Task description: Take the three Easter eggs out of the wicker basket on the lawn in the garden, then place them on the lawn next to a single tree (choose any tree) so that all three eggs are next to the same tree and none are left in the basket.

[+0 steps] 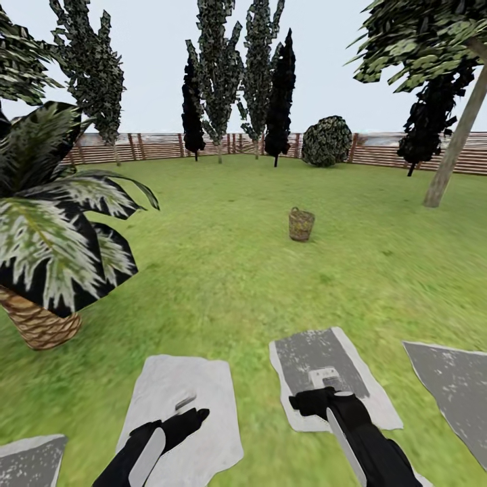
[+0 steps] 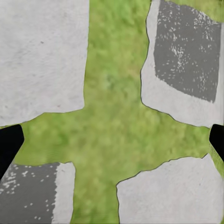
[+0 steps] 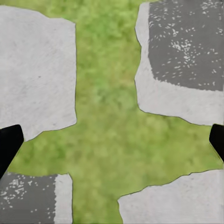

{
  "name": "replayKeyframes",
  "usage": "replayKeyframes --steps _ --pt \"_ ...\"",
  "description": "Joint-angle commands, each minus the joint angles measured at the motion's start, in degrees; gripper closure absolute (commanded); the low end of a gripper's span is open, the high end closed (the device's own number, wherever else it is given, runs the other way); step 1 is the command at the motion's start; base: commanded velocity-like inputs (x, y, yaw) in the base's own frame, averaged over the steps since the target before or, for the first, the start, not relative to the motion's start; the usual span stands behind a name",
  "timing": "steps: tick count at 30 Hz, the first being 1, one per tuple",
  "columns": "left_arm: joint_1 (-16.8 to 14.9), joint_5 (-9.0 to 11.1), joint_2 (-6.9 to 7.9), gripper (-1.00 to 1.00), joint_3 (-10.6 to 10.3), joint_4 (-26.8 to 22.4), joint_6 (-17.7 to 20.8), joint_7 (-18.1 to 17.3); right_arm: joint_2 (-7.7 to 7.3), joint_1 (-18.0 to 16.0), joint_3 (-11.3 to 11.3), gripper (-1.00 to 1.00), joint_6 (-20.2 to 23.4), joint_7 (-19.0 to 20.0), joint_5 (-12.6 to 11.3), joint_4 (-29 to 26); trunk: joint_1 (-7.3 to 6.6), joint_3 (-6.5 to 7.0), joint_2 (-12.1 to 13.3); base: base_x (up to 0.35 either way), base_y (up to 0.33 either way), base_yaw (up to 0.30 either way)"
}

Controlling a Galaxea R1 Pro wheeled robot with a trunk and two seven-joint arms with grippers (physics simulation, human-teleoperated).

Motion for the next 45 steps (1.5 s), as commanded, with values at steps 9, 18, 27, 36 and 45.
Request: replayKeyframes --steps 9,18,27,36,45 --pt "0.0 0.2 -0.10 -1.00 -0.1 -0.1 0.2 0.5 -0.03 -1.3 0.3 -1.00 0.3 -0.1 -0.5 -3.3 0.03 -0.06 0.0 0.334 -0.015 -0.158" --pt "0.0 0.3 -0.19 -1.00 -0.1 -0.1 0.2 0.0 -0.11 -2.1 0.2 -1.00 0.4 -0.1 -0.6 -5.0 0.03 -0.06 0.0 0.334 -0.075 -0.260" --pt "0.0 0.2 -0.33 -1.00 -0.1 -0.1 0.2 0.4 -0.56 -1.7 0.6 -1.00 0.1 0.0 -0.1 -5.0 0.03 -0.06 0.0 0.334 -0.075 -0.185" --pt "0.0 0.2 -0.30 -1.00 -0.1 -0.1 0.2 0.7 -0.33 -1.2 1.0 -1.00 0.1 -0.1 0.1 -2.8 0.03 -0.06 0.0 0.334 -0.074 -0.017" --pt "0.0 0.2 -0.30 -1.00 -0.1 -0.1 0.2 0.7 -0.51 -0.6 1.2 -1.00 -0.1 0.0 0.1 -3.2 0.03 -0.06 0.0 0.334 -0.074 -0.002"
